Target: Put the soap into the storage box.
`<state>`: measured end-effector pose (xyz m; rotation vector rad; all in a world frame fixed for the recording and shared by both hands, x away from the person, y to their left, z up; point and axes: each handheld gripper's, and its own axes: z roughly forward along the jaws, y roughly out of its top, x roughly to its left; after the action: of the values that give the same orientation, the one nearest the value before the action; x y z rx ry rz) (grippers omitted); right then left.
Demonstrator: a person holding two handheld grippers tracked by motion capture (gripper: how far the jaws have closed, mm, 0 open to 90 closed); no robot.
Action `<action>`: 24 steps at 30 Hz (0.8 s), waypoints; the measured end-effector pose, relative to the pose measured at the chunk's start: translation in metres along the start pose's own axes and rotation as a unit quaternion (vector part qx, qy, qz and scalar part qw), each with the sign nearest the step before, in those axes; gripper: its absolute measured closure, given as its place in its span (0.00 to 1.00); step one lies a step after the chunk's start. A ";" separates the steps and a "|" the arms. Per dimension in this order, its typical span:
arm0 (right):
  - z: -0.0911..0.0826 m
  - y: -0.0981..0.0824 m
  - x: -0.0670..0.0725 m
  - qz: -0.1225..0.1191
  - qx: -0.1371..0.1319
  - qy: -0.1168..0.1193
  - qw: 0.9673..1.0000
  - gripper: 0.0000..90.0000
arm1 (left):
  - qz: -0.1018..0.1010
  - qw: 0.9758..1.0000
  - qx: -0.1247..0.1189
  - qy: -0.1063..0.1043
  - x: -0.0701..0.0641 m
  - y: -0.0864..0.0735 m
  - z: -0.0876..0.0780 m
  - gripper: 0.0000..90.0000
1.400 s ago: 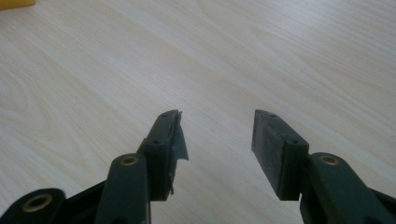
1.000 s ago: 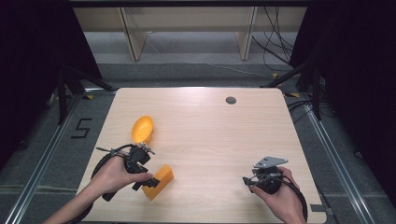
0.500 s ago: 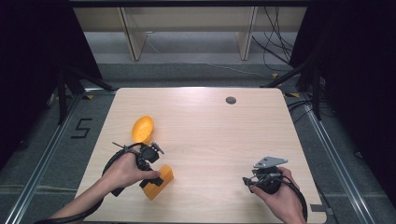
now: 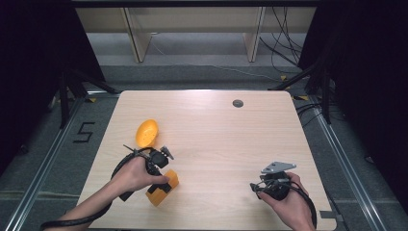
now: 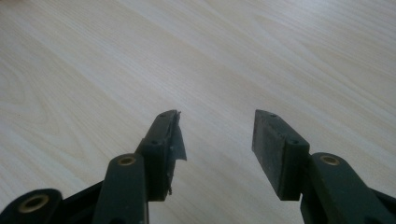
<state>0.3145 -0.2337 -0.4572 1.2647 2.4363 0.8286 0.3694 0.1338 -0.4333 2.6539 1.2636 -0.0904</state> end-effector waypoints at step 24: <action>0.004 -0.002 0.002 0.018 0.005 0.007 1.000 0.56 | 0.003 0.999 0.049 0.010 0.000 0.011 0.023 0.49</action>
<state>0.3136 -0.2314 -0.4616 1.3137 2.4388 0.8393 0.3783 0.1225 -0.4542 2.7472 1.2904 -0.1285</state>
